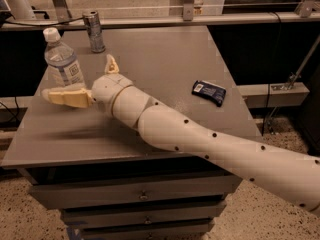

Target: Place blue plastic bottle upright

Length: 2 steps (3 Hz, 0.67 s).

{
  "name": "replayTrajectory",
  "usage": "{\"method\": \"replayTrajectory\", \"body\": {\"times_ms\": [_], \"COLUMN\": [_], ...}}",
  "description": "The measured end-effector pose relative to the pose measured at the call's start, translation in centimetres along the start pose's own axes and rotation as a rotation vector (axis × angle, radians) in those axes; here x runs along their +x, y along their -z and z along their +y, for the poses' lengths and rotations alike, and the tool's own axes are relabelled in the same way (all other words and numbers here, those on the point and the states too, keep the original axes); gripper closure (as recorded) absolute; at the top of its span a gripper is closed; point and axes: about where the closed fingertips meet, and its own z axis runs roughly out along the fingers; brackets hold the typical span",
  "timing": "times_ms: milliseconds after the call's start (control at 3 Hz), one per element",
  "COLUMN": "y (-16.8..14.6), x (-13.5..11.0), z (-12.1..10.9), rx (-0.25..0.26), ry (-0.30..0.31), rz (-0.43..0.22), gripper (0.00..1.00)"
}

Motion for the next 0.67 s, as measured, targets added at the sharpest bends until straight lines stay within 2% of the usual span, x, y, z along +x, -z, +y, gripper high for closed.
{"method": "replayTrajectory", "body": {"times_ms": [333, 667], "y": [3.7, 8.9], "x": [0.8, 1.0], "z": [0.0, -1.4], "rx": [0.024, 0.061], "ry": [0.023, 0.071], "rz": [0.058, 0.125], "gripper": [0.0, 0.0]}}
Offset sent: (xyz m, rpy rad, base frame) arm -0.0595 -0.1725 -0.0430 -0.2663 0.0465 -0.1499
